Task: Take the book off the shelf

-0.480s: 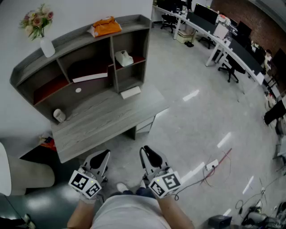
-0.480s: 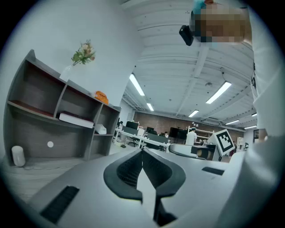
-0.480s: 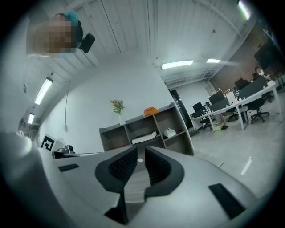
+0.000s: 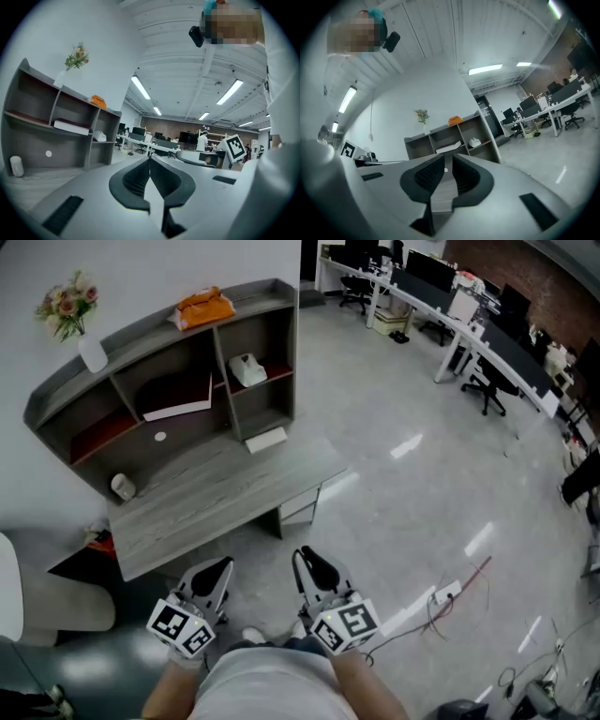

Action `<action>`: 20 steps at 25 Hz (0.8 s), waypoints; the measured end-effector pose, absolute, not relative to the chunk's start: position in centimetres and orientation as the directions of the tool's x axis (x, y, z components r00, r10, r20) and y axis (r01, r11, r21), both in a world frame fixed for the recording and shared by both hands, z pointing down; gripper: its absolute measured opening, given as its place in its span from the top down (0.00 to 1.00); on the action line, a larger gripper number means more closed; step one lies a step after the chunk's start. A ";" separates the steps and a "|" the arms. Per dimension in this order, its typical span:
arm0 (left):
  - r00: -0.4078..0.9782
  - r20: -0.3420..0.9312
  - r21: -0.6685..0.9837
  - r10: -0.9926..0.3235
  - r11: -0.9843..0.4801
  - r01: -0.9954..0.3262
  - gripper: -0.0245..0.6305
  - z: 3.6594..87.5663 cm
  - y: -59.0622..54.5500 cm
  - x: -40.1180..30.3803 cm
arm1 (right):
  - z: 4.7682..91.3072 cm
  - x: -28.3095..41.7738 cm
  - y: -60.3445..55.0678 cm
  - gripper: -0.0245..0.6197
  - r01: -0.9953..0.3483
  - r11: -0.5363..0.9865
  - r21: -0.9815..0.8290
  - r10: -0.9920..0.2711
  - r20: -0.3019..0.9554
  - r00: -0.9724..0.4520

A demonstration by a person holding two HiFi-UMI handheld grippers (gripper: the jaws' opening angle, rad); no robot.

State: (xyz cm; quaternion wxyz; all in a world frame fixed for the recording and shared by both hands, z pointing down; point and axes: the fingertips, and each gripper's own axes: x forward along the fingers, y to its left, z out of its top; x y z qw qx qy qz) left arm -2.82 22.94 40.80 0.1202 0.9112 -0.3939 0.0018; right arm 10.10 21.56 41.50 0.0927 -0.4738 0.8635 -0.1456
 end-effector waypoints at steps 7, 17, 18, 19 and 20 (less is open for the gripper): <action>0.660 0.118 0.172 -0.742 -0.639 -0.749 0.94 40.7 22.7 0.2 | 41.9 13.9 21.5 0.87 -0.748 0.524 -0.407 -0.836 -0.080 -0.542; 0.661 0.111 0.202 -0.742 -0.635 -0.746 0.94 42.5 20.2 1.3 | 43.9 14.6 19.3 0.87 -0.725 0.531 -0.438 -0.824 -0.066 -0.563; 0.663 0.110 0.204 -0.740 -0.636 -0.744 0.94 42.7 19.5 1.2 | 44.0 14.6 18.6 0.87 -0.727 0.526 -0.442 -0.827 -0.064 -0.559; 0.666 0.109 0.207 -0.738 -0.639 -0.741 0.94 42.7 18.7 1.1 | 44.1 14.6 17.8 0.87 -0.730 0.521 -0.444 -0.830 -0.062 -0.555; 0.670 0.108 0.210 -0.735 -0.641 -0.738 0.94 42.8 17.8 0.9 | 44.1 14.5 16.9 0.87 -0.733 0.516 -0.443 -0.832 -0.059 -0.551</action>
